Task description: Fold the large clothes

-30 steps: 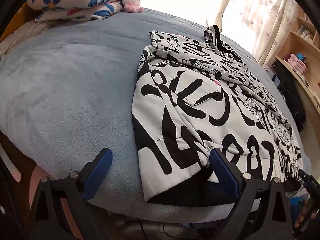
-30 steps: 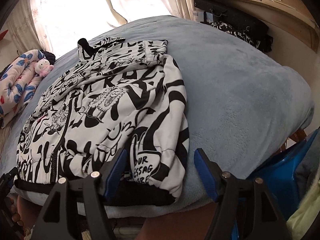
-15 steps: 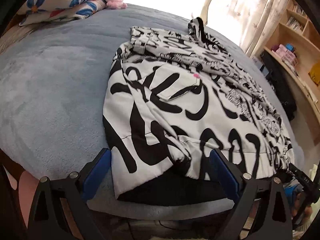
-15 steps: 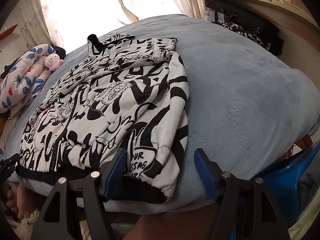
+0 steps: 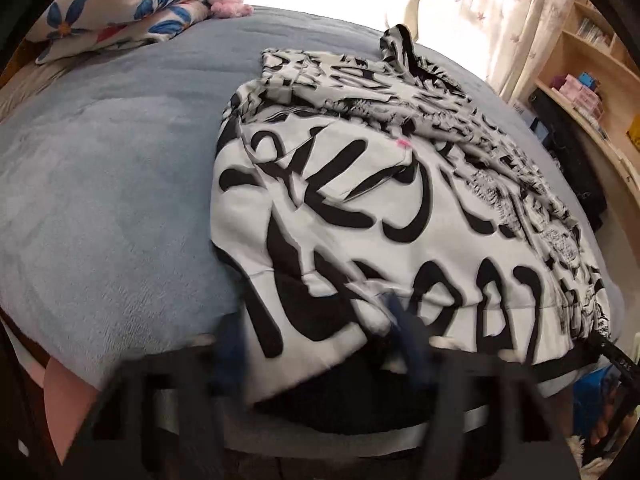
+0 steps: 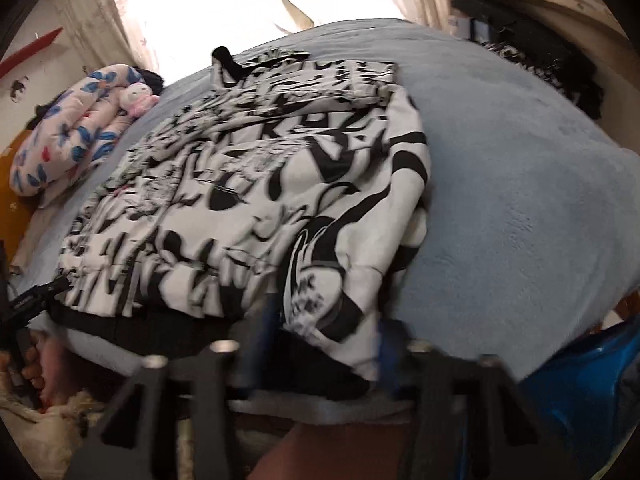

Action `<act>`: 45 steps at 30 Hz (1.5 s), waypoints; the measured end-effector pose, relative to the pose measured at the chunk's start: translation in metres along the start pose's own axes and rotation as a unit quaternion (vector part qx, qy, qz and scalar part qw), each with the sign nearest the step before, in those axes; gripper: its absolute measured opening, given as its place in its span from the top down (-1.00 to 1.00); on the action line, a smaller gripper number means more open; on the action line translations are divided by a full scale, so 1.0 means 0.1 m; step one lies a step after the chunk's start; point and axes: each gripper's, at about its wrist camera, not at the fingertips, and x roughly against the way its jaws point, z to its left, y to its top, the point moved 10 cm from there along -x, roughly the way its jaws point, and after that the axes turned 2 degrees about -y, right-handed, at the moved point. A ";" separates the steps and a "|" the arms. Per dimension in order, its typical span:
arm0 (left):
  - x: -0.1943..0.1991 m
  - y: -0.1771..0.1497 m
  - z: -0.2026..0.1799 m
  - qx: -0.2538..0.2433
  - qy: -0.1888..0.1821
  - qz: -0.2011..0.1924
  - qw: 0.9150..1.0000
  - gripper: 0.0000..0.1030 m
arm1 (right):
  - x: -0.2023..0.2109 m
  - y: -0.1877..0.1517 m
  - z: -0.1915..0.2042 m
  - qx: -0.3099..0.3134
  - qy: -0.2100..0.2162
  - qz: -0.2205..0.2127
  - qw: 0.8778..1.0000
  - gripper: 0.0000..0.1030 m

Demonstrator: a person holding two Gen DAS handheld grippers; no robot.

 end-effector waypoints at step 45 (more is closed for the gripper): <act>1.58 1.28 -0.50 0.052 -0.073 -0.100 0.991 0.59 | 1.43 1.59 0.52 -0.055 0.084 -0.167 0.981 0.70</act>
